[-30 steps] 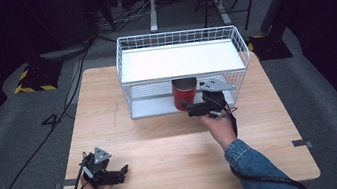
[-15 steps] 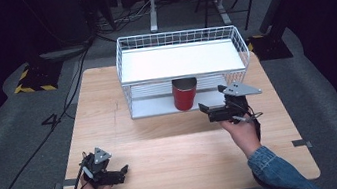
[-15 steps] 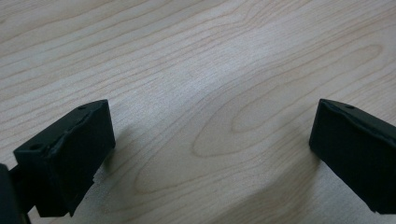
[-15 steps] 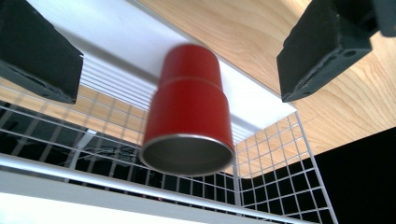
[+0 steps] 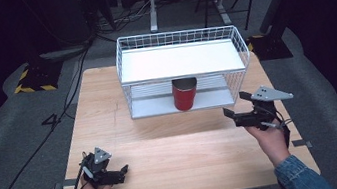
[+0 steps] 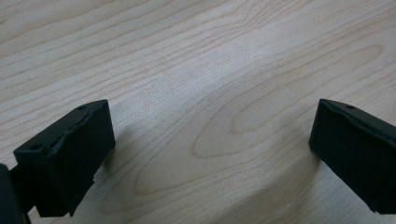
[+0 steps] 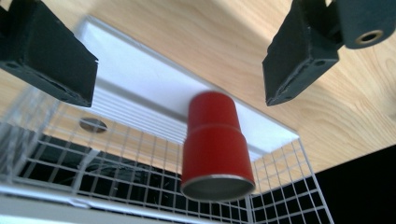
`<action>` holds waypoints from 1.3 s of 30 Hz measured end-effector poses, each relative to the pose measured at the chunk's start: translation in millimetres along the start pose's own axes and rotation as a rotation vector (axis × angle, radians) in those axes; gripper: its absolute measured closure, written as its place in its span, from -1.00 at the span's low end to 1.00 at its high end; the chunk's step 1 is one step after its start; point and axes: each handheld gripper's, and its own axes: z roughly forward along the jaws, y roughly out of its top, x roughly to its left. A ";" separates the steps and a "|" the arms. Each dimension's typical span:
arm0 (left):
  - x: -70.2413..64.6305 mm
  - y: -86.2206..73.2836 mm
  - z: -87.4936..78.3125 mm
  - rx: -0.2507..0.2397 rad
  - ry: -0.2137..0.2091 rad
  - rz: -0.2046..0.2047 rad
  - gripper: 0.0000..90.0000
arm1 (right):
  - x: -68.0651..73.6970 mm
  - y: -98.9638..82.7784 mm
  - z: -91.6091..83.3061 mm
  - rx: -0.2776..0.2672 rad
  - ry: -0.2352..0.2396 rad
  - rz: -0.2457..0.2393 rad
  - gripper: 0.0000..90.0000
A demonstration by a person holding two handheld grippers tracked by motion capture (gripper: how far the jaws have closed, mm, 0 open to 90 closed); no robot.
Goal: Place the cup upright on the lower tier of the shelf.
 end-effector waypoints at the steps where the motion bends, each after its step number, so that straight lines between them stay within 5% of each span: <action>1: 0.0 0.0 0.0 0.000 0.000 0.000 -0.99 | -2.5 -2.0 -4.6 0.011 0.000 0.003 -0.73; 21: 2.1 5.4 4.7 0.000 0.001 0.001 -0.99 | -25.8 -51.3 -62.5 0.088 -0.065 0.027 -0.66; 35: 2.7 7.0 5.9 0.001 0.002 0.003 -0.99 | -38.7 -101.0 -73.9 0.154 -0.124 0.051 -0.66; 39: 2.5 7.0 5.9 0.003 0.000 0.000 -0.99 | -42.5 -113.4 -70.1 0.214 -0.132 0.037 -0.66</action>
